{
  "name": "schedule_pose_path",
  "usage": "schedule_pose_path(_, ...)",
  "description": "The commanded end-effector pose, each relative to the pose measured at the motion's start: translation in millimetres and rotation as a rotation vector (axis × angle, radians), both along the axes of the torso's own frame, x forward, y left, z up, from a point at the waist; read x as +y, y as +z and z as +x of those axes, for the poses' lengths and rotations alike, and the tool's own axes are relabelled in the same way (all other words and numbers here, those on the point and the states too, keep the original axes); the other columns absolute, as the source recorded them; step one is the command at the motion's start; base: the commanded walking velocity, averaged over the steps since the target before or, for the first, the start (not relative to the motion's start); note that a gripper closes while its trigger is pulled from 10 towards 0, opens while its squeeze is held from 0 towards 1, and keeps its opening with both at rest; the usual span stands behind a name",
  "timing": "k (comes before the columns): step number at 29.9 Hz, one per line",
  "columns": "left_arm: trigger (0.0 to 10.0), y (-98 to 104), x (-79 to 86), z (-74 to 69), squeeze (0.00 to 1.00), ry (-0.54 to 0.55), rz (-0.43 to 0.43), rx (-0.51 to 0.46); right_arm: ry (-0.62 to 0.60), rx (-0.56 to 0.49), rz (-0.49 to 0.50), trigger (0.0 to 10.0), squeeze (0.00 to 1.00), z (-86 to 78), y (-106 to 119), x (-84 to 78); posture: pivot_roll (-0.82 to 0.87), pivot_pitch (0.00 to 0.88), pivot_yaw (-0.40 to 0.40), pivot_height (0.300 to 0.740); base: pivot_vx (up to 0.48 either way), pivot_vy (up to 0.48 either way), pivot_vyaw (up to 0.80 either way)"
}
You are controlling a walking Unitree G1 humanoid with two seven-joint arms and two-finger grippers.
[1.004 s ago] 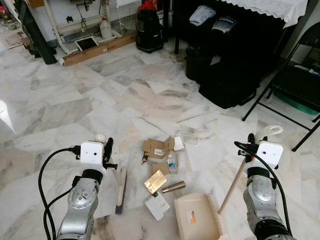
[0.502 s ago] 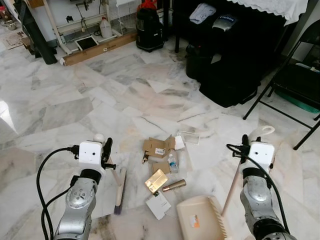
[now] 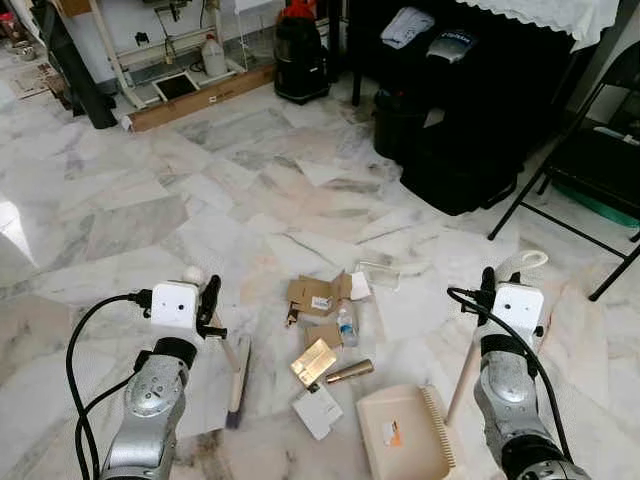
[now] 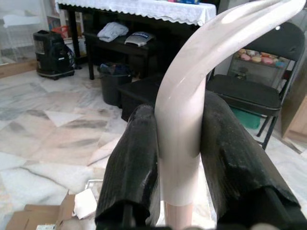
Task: Sweep floor
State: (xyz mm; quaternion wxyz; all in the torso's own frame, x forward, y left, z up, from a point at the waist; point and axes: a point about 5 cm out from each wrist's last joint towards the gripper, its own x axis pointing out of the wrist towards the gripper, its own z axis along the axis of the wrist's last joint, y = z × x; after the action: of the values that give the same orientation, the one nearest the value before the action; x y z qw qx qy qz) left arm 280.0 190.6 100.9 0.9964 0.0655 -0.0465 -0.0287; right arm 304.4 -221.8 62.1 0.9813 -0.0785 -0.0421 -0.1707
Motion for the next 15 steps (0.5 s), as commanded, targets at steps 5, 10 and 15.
schedule_pose_path(5, 10.0, 10.0, 3.5, -0.2, 0.00, 0.004, 0.009, -0.036, -0.013, -0.020, -0.027, 10.0, 0.00, 0.7, 2.5, 0.5, 0.14, 0.086, 0.043, 0.740, 0.000, 0.000, 0.00)
schedule_pose_path(10, 10.0, 10.7, 2.8, -1.3, 0.00, -0.009, 0.004, -0.033, -0.049, -0.032, -0.065, 10.0, 0.00, -0.8, 3.3, -2.1, 0.15, 0.094, 0.047, 0.740, 0.000, 0.000, 0.00)
schedule_pose_path(15, 10.0, 11.5, 2.9, -1.0, 0.00, -0.020, 0.005, -0.029, -0.026, 0.005, -0.056, 10.0, 0.00, -0.7, -3.0, 4.7, 0.15, 0.098, 0.048, 0.740, 0.000, 0.000, 0.00)
